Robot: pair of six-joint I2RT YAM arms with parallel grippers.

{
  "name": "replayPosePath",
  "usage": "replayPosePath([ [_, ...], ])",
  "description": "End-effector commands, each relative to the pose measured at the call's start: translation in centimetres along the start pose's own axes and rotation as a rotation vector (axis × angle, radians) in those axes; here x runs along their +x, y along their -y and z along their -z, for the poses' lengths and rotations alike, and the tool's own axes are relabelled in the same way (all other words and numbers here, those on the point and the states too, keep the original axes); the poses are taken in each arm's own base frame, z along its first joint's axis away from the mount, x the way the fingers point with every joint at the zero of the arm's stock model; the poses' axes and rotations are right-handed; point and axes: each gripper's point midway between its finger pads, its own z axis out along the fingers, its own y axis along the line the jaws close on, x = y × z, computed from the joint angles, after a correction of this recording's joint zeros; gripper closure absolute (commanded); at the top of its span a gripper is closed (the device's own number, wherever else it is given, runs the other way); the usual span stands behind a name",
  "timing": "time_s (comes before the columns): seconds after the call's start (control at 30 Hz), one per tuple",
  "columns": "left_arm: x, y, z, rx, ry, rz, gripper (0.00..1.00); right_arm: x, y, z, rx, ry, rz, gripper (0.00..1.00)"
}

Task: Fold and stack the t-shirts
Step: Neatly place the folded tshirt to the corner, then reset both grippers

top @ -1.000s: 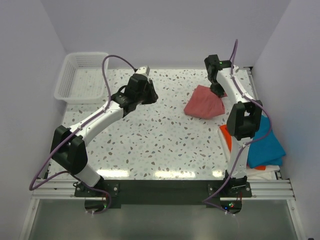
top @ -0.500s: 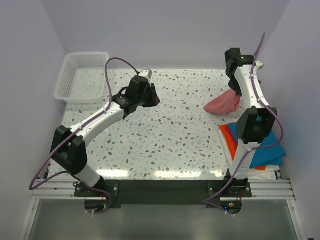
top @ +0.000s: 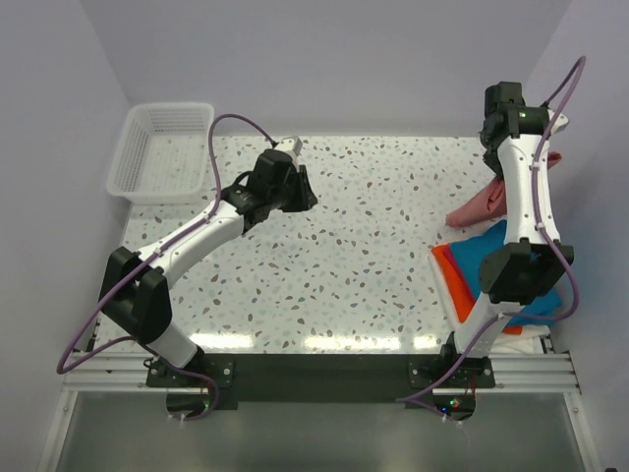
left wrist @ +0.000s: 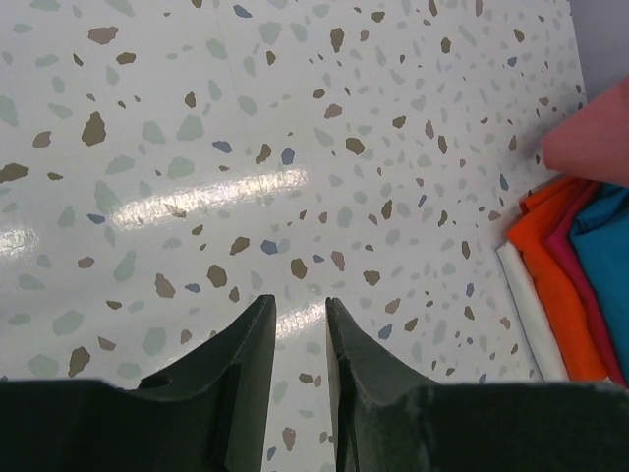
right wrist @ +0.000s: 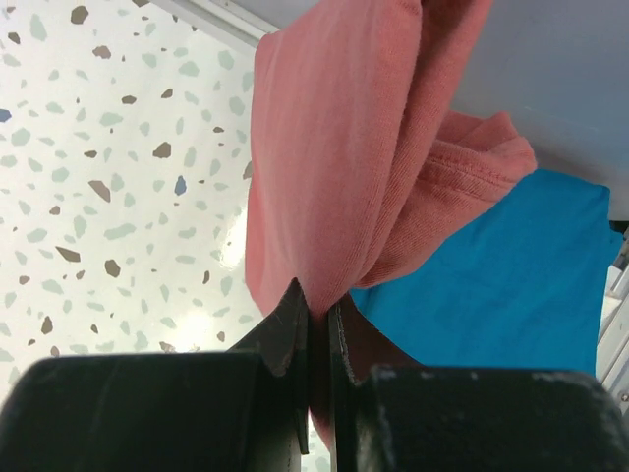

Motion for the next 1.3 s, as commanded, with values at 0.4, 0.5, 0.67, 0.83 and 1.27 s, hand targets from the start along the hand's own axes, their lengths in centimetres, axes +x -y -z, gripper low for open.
replayPosePath([
  [0.4, 0.3, 2.0, 0.0, 0.061, -0.003, -0.042, 0.68, 0.2, 11.8, 6.0, 0.104, 0.009, 0.030, 1.00],
  [0.5, 1.3, 2.6, -0.4, 0.077, -0.025, -0.055, 0.68, 3.3, 14.6, 5.7, 0.126, -0.013, 0.037, 0.94],
  [0.67, 3.8, 3.4, -0.9, 0.109, -0.065, -0.077, 0.68, 9.5, 19.5, 5.6, 0.104, -0.033, -0.020, 0.03],
  [0.83, 5.8, 3.6, -0.8, 0.135, -0.089, -0.069, 0.66, 8.7, 18.8, 7.6, -0.106, 0.042, -0.098, 0.01],
  [1.27, 3.8, 2.8, 3.9, 0.108, 0.022, -0.074, 0.61, 13.4, 3.2, 12.3, -0.980, -0.059, 0.033, 0.01],
])
